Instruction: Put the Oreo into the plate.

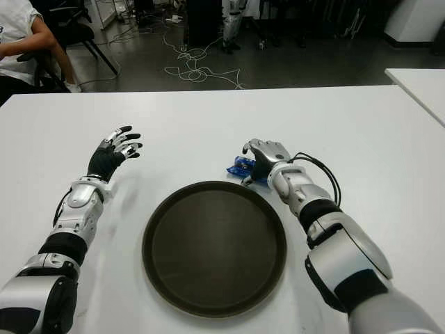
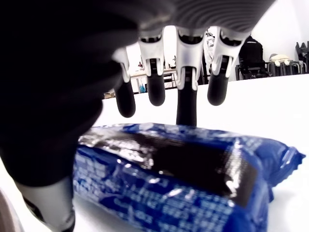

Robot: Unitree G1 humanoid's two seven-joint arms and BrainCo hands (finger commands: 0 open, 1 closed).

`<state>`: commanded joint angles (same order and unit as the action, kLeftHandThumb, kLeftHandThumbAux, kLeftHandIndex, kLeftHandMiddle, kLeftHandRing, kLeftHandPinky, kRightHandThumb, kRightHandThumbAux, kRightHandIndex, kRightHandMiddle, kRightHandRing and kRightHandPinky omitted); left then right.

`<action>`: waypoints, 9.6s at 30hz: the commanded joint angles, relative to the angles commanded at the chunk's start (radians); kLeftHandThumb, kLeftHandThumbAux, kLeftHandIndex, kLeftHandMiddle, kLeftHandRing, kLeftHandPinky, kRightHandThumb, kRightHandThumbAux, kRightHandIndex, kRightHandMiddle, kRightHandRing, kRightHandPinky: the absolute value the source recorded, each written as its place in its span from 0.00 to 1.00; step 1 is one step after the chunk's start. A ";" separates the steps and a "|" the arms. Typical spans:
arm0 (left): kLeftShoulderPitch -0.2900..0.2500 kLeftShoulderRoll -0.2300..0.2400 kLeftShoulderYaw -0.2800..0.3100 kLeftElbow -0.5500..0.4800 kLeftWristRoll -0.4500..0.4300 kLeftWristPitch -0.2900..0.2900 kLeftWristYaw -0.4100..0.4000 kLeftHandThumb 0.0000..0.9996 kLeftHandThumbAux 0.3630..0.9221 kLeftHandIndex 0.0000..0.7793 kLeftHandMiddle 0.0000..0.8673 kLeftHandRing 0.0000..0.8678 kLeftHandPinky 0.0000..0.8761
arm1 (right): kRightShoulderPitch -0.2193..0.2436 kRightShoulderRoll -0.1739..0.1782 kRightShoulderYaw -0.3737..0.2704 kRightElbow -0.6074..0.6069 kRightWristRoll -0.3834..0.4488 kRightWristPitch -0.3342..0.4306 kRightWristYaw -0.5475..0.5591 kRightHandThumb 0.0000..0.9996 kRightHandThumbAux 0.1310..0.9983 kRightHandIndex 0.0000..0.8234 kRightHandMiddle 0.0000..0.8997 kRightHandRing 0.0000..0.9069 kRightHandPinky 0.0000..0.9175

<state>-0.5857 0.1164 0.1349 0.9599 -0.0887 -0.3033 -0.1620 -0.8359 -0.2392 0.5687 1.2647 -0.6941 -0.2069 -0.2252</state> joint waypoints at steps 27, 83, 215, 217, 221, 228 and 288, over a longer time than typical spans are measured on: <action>0.003 0.002 -0.005 0.003 0.007 -0.021 0.001 0.53 0.73 0.23 0.30 0.32 0.35 | -0.008 0.005 0.028 0.024 -0.019 0.048 0.021 0.00 0.76 0.00 0.00 0.00 0.02; 0.012 -0.002 -0.010 -0.017 0.005 -0.009 0.004 0.52 0.73 0.22 0.30 0.32 0.36 | -0.029 -0.002 0.064 0.002 -0.022 0.095 0.214 0.00 0.66 0.23 0.21 0.24 0.25; 0.048 -0.006 -0.022 -0.101 0.006 0.025 0.019 0.53 0.68 0.24 0.30 0.32 0.38 | -0.007 -0.041 -0.017 -0.007 -0.005 -0.027 0.031 0.00 0.74 0.46 0.37 0.43 0.39; 0.048 -0.005 -0.022 -0.101 0.006 0.026 0.018 0.53 0.68 0.24 0.30 0.33 0.38 | -0.007 -0.040 -0.018 -0.006 -0.004 -0.022 0.034 0.00 0.74 0.46 0.36 0.43 0.39; 0.050 -0.006 -0.020 -0.104 0.003 0.028 0.016 0.53 0.69 0.23 0.30 0.32 0.37 | -0.008 -0.039 -0.018 -0.006 -0.004 -0.017 0.038 0.00 0.74 0.45 0.35 0.42 0.37; 0.048 -0.008 -0.018 -0.101 0.003 0.023 0.023 0.53 0.71 0.24 0.31 0.33 0.38 | -0.003 -0.042 -0.015 -0.010 -0.008 -0.028 0.026 0.00 0.76 0.50 0.42 0.52 0.45; 0.065 -0.010 -0.027 -0.127 0.005 0.027 0.023 0.53 0.71 0.24 0.30 0.33 0.37 | 0.012 -0.065 0.016 -0.025 -0.025 -0.079 0.043 0.31 0.39 0.15 0.25 0.28 0.31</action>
<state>-0.5208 0.1066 0.1084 0.8330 -0.0837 -0.2762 -0.1392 -0.8242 -0.3043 0.5851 1.2395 -0.7189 -0.2862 -0.1818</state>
